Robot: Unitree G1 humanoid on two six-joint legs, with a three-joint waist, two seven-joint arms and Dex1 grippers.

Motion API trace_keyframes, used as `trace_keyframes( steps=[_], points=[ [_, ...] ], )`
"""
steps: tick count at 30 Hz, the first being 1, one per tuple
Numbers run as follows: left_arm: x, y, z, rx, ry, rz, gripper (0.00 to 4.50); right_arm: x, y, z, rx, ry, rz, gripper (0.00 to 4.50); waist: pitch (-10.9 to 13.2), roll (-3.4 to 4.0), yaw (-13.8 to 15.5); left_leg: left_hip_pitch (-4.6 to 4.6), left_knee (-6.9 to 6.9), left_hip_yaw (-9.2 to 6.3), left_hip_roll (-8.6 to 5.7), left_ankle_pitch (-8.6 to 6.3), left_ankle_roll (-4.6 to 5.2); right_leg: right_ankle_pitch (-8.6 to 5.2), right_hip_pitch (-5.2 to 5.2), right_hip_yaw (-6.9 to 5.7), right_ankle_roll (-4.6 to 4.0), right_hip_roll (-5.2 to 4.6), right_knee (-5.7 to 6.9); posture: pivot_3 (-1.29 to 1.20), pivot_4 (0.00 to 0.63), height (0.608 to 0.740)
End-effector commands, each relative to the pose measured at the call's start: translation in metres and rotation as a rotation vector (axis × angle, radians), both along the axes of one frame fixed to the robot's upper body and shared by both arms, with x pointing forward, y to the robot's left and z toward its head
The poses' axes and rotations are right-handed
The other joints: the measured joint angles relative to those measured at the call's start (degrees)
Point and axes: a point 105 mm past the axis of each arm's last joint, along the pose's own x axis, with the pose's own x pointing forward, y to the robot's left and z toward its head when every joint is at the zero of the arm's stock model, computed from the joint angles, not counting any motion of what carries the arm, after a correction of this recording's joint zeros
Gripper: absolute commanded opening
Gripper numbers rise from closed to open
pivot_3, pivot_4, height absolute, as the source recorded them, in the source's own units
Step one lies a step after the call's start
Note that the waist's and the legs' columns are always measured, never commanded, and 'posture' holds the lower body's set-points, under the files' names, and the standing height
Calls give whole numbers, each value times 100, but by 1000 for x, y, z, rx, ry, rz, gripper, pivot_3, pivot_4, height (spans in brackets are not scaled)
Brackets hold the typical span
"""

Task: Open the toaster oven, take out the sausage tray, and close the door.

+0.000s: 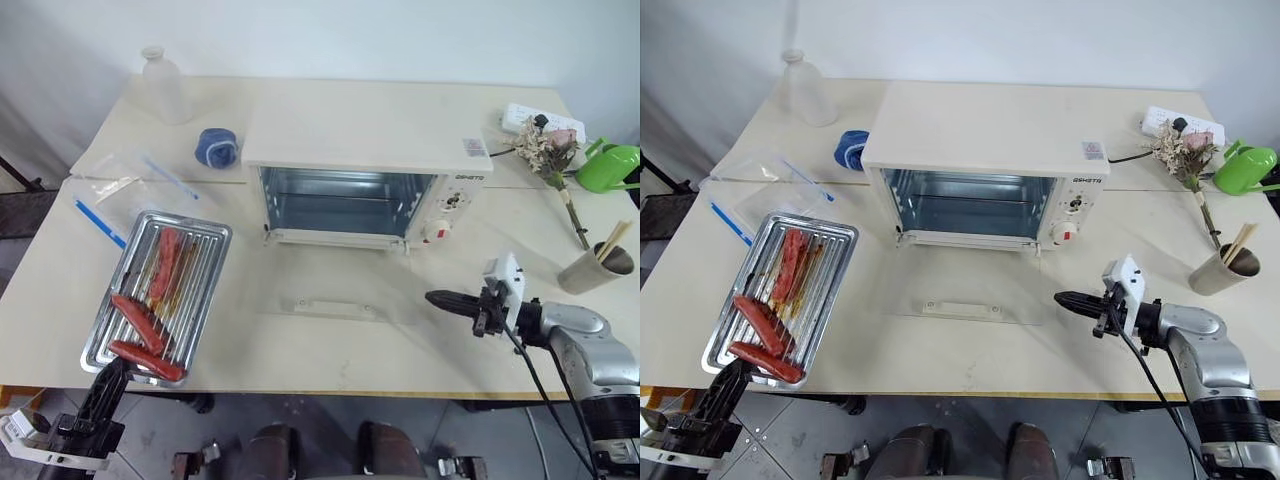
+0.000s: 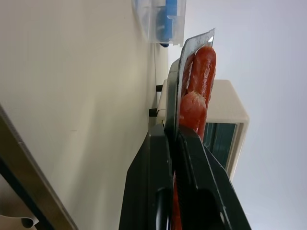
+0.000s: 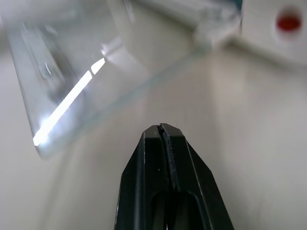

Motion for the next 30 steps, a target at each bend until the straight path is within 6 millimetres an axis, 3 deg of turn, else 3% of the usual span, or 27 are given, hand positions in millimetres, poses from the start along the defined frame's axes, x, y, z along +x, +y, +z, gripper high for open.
trace_keyframes(
  steps=[1,4,8,20,26,30],
  points=[
    [3,-1,14,16,-58,-10,0,1,15,2,-13,-35,78,23,0,0,-5,1,0,0,1,0,-2,0,0,0,0,-3,0,0,150,740],
    [4,-1,14,21,-54,-16,0,-10,37,3,28,-28,203,23,0,0,-12,5,0,-2,11,-2,-10,0,1,0,0,-3,1,0,150,740],
    [4,-2,15,25,-52,-17,0,-14,41,22,107,-63,230,23,1,2,9,3,0,-5,8,-7,-13,0,3,1,0,-4,3,0,150,740],
    [-4,-3,16,41,-46,-38,0,10,38,116,424,-302,81,23,3,6,-5,2,-1,-8,15,-24,-42,-1,-1,11,-2,-8,-6,0,150,740],
    [-13,-10,15,55,-16,-134,0,5,42,115,382,-301,94,23,4,8,16,-9,-8,-11,13,-22,-23,-1,-6,8,-2,-9,-4,0,150,740],
    [-14,-11,16,76,-1,-205,0,-9,40,99,275,-239,126,23,5,9,19,-12,-7,-12,8,-25,-18,-1,-5,7,-2,-12,-5,0,150,740]
  ],
)
